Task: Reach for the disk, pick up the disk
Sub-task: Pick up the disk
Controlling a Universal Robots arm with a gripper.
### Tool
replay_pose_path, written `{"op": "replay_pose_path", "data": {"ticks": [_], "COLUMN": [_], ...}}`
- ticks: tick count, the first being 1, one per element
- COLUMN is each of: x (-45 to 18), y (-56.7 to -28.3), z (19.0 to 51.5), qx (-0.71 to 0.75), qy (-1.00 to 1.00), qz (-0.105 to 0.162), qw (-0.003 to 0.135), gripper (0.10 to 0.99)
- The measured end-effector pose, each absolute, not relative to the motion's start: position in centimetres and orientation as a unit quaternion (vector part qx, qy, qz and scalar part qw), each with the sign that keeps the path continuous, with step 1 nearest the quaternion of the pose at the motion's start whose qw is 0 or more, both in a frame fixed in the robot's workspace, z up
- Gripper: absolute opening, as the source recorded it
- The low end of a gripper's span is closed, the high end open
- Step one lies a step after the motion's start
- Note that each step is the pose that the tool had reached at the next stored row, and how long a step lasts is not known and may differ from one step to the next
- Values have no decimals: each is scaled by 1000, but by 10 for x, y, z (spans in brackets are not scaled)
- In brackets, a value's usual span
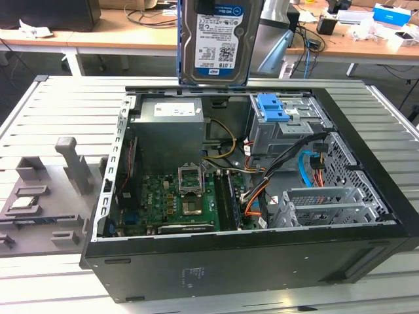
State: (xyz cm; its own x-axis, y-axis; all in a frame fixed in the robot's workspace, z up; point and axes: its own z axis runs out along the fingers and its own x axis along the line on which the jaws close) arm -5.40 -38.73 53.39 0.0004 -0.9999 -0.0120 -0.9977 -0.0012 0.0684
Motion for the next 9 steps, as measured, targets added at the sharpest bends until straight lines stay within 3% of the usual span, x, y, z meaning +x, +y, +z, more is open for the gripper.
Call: {"op": "replay_pose_path", "data": {"ticks": [9], "x": [-53], "y": [-400], "z": [534], "qx": [707], "qy": [-706], "qz": [-28], "qw": [20], "gripper": [365]}}
